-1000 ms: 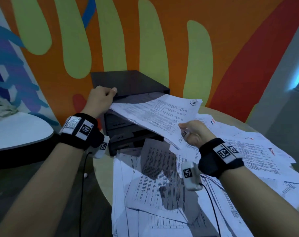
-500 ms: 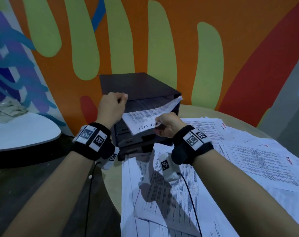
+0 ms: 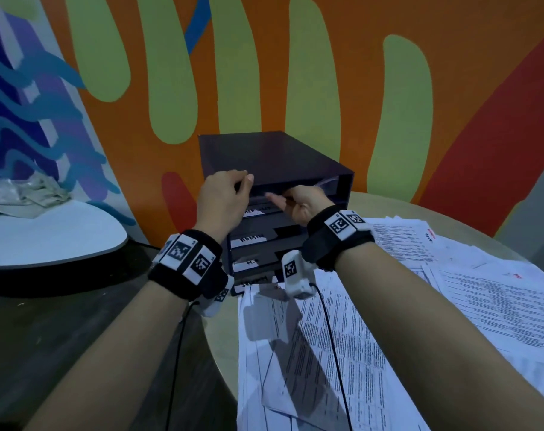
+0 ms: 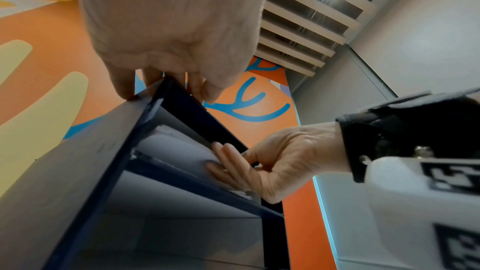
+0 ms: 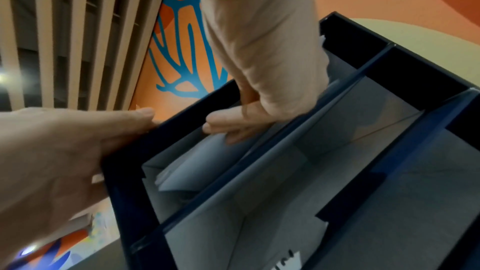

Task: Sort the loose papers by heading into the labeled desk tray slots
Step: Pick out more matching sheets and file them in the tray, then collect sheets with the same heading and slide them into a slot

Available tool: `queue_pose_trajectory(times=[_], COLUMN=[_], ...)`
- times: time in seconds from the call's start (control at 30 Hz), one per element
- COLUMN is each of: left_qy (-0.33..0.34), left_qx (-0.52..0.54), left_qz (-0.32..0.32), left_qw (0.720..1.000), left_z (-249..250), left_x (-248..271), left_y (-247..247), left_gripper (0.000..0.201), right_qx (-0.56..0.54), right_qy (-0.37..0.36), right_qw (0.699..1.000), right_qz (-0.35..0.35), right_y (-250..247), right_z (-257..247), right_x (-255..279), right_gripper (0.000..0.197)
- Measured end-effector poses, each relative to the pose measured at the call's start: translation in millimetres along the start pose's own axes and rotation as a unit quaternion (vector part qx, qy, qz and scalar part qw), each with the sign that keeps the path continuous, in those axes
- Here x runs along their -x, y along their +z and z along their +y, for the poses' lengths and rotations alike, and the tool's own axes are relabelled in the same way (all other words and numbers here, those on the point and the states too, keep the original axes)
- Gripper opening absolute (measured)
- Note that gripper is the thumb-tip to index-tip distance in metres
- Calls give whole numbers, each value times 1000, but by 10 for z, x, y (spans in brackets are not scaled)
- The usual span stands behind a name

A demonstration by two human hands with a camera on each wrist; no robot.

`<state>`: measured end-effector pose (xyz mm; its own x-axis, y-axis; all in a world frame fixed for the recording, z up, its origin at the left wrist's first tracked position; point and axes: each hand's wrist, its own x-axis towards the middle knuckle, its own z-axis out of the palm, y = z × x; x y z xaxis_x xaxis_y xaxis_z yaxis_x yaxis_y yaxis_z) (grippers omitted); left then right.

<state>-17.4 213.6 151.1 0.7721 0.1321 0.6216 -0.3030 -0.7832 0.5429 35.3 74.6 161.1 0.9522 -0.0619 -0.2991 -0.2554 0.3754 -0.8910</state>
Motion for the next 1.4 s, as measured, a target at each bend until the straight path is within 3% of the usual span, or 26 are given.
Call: queue_pose_trajectory(times=[0.1,0.27,0.43,0.57,0.7,0.83,0.93,1.07,1.17,1.27,1.33,1.4], left_qy=[4,8,0,2,30,155,177,99,63,50,36,46], left_qx=[-2,1,-10,-33,-99,-62,-16,5,21,25,33,35], left_qz=[10,21,12,12,27,40,-37,-201,-285,-359,-409,-455], left_qw=[1000,1000,1000,999,994,985,983,975,956,932,911,888], left_z=[-5,-7,8,38,126,420,681,866,940,1105,1222,1331], left_x=[-2,5,18,35,110,395,620,798,932,1073,1143,1207], left_y=[13,31,35,57,176,566,1010,1559,1861,2123,2266,2441], left_gripper=[38,37,38,38,33,29,26,22,32,39,44,54], right_qx=[-27,18,22,76,129,212,300,399,438,530,576,603], right_qy=[-36,-10,28,-34,-76,-91,-113,-108,-57,36,119,165], right_qw=[999,999,998,995,987,973,941,882,852,787,748,732], right_qz=[-9,-41,-45,-53,-59,3,105,228,281,314,307,270], right_y=[36,45,14,-103,-604,-1457,-2197,-3053,-3575,-3928,-4062,-4175], right_z=[-48,40,6,51,81,178,265,279,246,238,314,436], right_x=[-19,-78,16,108,191,231,253,380,429,550,640,694], right_gripper=[34,36,14,16,12,15,17,6,41,62,82,93])
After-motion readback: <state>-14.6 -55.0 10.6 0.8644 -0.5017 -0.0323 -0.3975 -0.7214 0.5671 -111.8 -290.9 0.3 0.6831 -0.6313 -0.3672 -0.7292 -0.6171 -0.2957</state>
